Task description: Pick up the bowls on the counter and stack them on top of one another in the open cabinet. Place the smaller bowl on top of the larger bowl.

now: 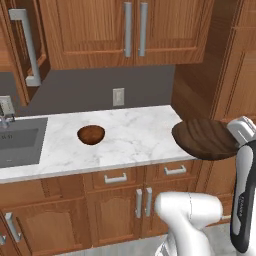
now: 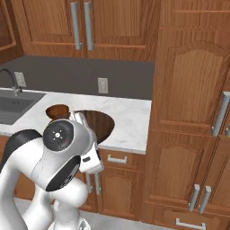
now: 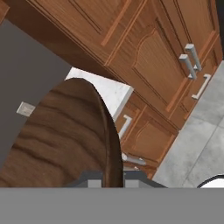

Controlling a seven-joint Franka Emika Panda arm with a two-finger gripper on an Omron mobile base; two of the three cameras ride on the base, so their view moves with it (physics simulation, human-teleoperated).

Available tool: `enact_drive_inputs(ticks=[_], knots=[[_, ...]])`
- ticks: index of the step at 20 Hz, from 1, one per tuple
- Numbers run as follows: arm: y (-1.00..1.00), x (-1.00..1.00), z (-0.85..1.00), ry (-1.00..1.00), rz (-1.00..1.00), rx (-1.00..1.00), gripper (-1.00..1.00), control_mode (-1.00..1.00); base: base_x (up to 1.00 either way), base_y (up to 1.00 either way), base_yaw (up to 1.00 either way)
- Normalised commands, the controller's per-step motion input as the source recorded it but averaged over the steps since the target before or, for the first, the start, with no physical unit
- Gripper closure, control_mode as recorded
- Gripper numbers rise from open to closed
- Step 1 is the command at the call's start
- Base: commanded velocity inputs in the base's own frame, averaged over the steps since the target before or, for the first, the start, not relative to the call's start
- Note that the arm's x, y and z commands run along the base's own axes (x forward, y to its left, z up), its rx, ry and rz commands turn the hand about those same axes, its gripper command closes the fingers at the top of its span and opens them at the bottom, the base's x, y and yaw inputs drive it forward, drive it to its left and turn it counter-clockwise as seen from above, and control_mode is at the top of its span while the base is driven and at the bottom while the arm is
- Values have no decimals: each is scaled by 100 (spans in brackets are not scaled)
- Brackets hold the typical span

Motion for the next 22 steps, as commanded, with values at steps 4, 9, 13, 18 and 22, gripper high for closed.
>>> enact_drive_inputs(ticks=[4, 9, 13, 18, 22], knots=[[0, 0, 0, 0, 0, 0, 100, 100, -55, 44, -1], [0, 0, 0, 0, 0, 0, 100, 100, -40, 52, 0], [0, 0, 0, 0, 0, 0, 100, 100, -28, 59, 0], [0, 0, 0, 0, 0, 0, 100, 100, -22, 62, 0], [0, 0, 0, 0, 0, 0, 100, 100, -22, 62, 0]])
